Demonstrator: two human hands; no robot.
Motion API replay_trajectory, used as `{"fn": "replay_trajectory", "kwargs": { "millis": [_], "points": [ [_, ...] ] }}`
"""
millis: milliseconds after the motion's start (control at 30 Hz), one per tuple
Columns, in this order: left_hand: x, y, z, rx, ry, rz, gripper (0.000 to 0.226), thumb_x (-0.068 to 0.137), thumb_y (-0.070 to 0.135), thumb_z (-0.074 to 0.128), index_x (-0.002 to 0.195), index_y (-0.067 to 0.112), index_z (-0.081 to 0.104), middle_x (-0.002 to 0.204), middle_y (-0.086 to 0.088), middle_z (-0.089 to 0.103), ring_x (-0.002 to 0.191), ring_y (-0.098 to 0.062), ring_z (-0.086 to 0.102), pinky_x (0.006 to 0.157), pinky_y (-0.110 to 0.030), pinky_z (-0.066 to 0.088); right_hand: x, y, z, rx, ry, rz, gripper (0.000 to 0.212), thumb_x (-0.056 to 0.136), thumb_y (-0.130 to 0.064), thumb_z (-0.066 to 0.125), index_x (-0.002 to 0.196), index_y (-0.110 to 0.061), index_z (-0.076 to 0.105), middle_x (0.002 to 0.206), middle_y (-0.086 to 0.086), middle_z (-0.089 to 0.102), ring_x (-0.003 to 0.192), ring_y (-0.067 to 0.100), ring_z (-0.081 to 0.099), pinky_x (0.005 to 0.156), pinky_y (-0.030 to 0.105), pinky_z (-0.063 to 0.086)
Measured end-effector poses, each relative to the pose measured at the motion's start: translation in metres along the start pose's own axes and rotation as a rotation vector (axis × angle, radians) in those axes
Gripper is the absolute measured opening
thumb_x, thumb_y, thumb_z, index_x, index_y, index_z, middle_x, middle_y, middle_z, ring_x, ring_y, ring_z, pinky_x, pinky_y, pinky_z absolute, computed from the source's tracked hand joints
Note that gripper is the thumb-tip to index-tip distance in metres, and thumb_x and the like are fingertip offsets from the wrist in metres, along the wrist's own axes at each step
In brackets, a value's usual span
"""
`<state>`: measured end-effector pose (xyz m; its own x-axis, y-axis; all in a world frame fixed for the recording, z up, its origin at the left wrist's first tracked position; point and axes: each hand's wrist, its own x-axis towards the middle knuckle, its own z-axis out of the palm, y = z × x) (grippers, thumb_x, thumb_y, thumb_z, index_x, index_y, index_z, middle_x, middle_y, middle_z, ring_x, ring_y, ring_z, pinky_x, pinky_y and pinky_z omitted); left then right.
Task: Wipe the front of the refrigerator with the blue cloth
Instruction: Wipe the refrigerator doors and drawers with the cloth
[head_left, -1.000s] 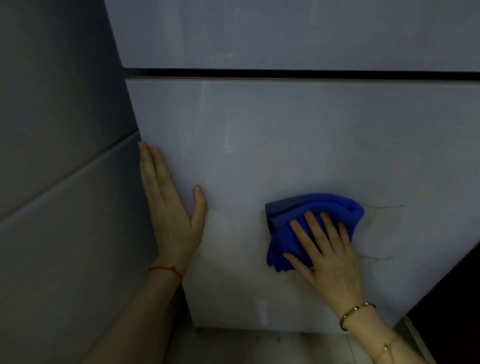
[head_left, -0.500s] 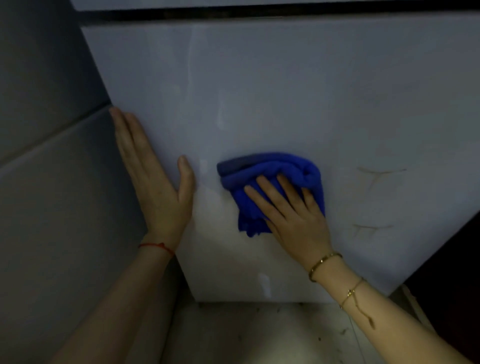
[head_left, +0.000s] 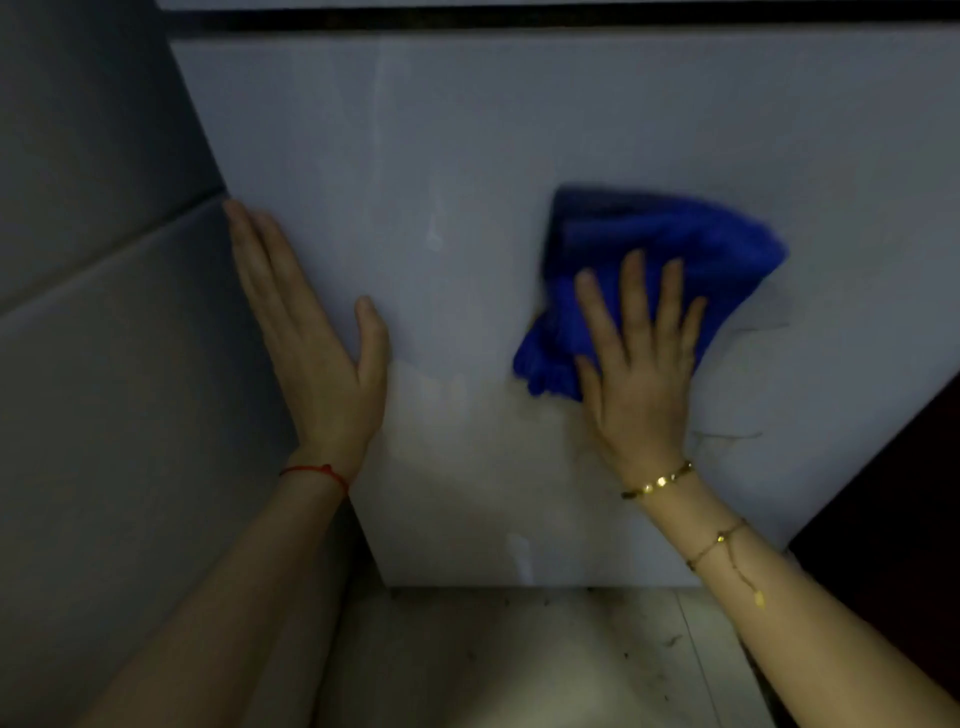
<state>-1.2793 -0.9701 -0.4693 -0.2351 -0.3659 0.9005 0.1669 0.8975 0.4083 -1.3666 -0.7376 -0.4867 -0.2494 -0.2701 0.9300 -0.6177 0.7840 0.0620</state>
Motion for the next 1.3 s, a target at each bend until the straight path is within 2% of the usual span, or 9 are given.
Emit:
{"fn": "replay_trajectory", "kwargs": {
  "millis": [133,233,367,467,633,800,967,1100,1300],
  "points": [
    [0.000,-0.001,0.000,0.010,0.007,0.003,0.077,0.099,0.017,0.051,0.156,-0.012,0.009,0.165,-0.031,0.004,0.157,-0.016,-0.002,0.131,-0.036,0.001,-0.089,0.014,0.001,-0.124,-0.316,-0.298,0.083,0.075,-0.024,0.078,0.145,-0.022,0.033,0.149,0.007,0.032,0.137,0.034,0.030,0.119,0.047,0.014],
    [-0.001,-0.001,0.000,0.013,-0.002,0.005,0.077,0.099,0.018,0.051,0.156,-0.011,0.009,0.165,-0.031,0.004,0.157,-0.017,-0.002,0.132,-0.037,0.002,-0.113,0.029,-0.006,-0.177,-0.418,-0.270,0.102,0.056,-0.019,0.092,0.142,-0.020,0.036,0.144,0.007,0.036,0.132,0.033,0.035,0.114,0.051,0.024],
    [-0.002,0.003,0.001,0.024,0.014,-0.001,0.077,0.098,0.017,0.050,0.155,-0.014,0.010,0.164,-0.034,0.005,0.156,-0.020,-0.001,0.131,-0.035,0.000,-0.056,0.024,-0.010,-0.047,-0.145,-0.025,0.065,0.089,-0.018,0.058,0.147,-0.020,0.030,0.151,0.012,0.026,0.140,0.039,0.021,0.122,0.045,-0.001],
    [-0.001,0.003,0.002,0.027,0.020,0.003,0.076,0.098,0.016,0.050,0.155,-0.015,0.011,0.163,-0.035,0.006,0.155,-0.021,0.000,0.131,-0.037,0.000,0.002,0.001,-0.004,0.078,0.040,0.213,0.050,0.105,-0.035,0.033,0.153,-0.021,0.025,0.158,0.017,0.018,0.146,0.043,0.010,0.123,0.043,-0.010],
    [-0.003,-0.002,0.003,0.015,0.025,0.015,0.077,0.097,0.019,0.050,0.156,-0.012,0.012,0.164,-0.034,0.006,0.156,-0.025,0.003,0.131,-0.036,0.000,0.017,-0.011,-0.008,0.152,0.116,0.323,0.065,0.097,-0.048,0.049,0.150,-0.014,0.031,0.158,0.020,0.025,0.147,0.040,0.011,0.123,0.042,-0.007],
    [-0.004,-0.007,0.005,0.040,0.026,-0.010,0.078,0.101,0.036,0.042,0.156,-0.011,0.012,0.164,-0.033,0.007,0.157,-0.028,0.005,0.131,-0.039,0.002,0.000,0.000,0.000,0.152,0.134,0.481,0.057,0.104,-0.042,0.032,0.153,-0.017,0.021,0.160,0.019,0.015,0.149,0.038,0.005,0.124,0.040,-0.006],
    [-0.003,-0.007,0.004,0.047,0.026,0.010,0.078,0.102,0.035,0.042,0.157,-0.010,0.011,0.164,-0.032,0.007,0.157,-0.024,0.002,0.131,-0.036,0.000,-0.068,0.018,-0.003,0.232,0.115,0.775,0.058,0.102,-0.026,0.037,0.151,-0.026,0.007,0.162,0.009,0.003,0.151,0.038,-0.002,0.124,0.024,-0.006],
    [-0.004,-0.006,0.006,0.075,0.034,0.003,0.077,0.102,0.036,0.039,0.156,-0.012,0.012,0.164,-0.033,0.007,0.156,-0.025,0.002,0.131,-0.039,0.001,-0.052,0.037,-0.007,0.146,0.080,0.633,0.063,0.101,-0.026,0.043,0.153,-0.024,0.009,0.161,0.023,0.007,0.148,0.045,0.000,0.123,0.043,-0.006],
    [-0.004,-0.006,0.013,0.100,0.084,-0.024,0.077,0.101,0.035,0.037,0.155,-0.014,0.013,0.164,-0.034,0.010,0.156,-0.021,0.003,0.131,-0.047,0.003,-0.009,0.039,0.001,-0.086,0.008,0.045,0.055,0.102,-0.043,0.034,0.153,-0.028,0.022,0.156,0.014,0.018,0.145,0.041,0.007,0.122,0.042,-0.012]
  ]
}}
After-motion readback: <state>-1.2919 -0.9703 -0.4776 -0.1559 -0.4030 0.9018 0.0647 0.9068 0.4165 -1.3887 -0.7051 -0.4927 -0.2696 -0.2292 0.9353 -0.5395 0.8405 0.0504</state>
